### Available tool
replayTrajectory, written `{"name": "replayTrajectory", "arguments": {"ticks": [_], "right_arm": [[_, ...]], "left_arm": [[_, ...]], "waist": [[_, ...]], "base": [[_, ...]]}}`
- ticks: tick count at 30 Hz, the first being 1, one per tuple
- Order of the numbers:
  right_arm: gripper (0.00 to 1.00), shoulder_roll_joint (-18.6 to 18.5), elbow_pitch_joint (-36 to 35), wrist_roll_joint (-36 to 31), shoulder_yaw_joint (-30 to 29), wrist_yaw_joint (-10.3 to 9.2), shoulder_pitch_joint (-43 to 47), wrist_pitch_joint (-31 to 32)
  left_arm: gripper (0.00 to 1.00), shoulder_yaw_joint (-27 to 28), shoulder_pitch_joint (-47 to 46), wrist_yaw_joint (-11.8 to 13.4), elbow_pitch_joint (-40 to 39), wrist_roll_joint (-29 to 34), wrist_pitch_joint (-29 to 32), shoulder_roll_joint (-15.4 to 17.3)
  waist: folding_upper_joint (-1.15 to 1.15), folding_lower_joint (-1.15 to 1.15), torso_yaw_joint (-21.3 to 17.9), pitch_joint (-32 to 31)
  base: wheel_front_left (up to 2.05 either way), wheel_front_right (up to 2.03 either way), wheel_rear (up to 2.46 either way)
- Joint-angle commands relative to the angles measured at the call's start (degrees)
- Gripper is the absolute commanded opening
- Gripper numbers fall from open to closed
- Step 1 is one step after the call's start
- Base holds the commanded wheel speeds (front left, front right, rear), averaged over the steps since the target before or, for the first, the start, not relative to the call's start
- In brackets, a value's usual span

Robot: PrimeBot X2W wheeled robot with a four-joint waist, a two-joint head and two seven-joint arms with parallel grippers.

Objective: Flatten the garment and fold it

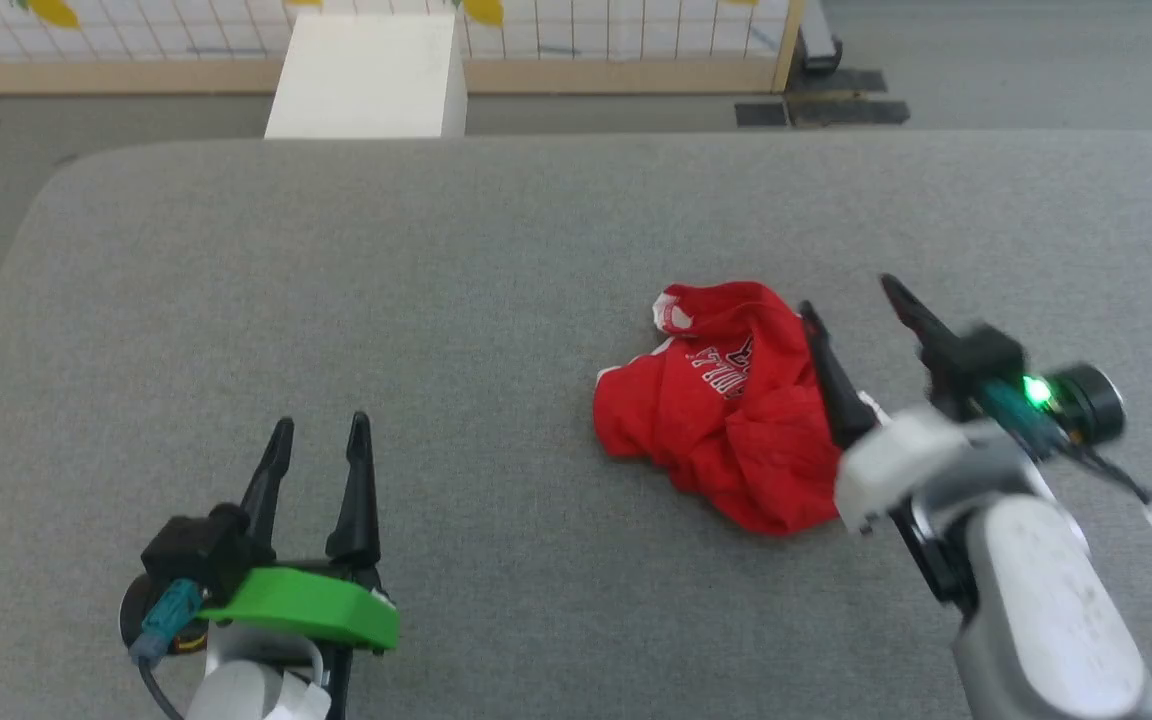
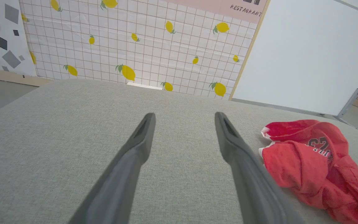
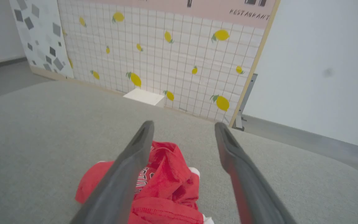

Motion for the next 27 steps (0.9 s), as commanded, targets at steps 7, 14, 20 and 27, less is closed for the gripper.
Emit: {"name": "replayTrajectory", "arguments": {"ticks": [7,14,20,27], "right_arm": [[1.00,-1.19,12.40,-3.25,4.66,-0.10,-14.05,19.04],[1.00,-2.54,20.65,-4.98,5.91,-0.10,-19.51,32.65],[0.00,-2.75,21.59,-3.84,5.74,-0.10,-20.21,34.51],[0.00,-1.31,17.47,-0.27,8.83,-0.10,-20.87,27.32]], "left_arm": [[1.00,-1.40,-3.88,-0.20,-0.68,-0.71,-0.22,-0.22],[1.00,-2.53,-4.91,0.25,-0.67,-1.76,-0.22,-0.22],[1.00,-2.65,-4.51,0.66,-0.75,-1.96,-0.22,-0.22],[1.00,-2.27,-3.40,0.79,-0.23,-1.66,-0.22,-0.22]], "waist": [[0.00,0.00,4.26,5.70],[0.00,0.00,6.61,7.21],[0.00,0.00,7.15,6.80],[0.00,0.00,6.46,4.45]], "base": [[0.00,0.00,0.00],[0.00,0.00,0.00],[0.00,0.00,0.00],[0.00,0.00,0.00]]}}
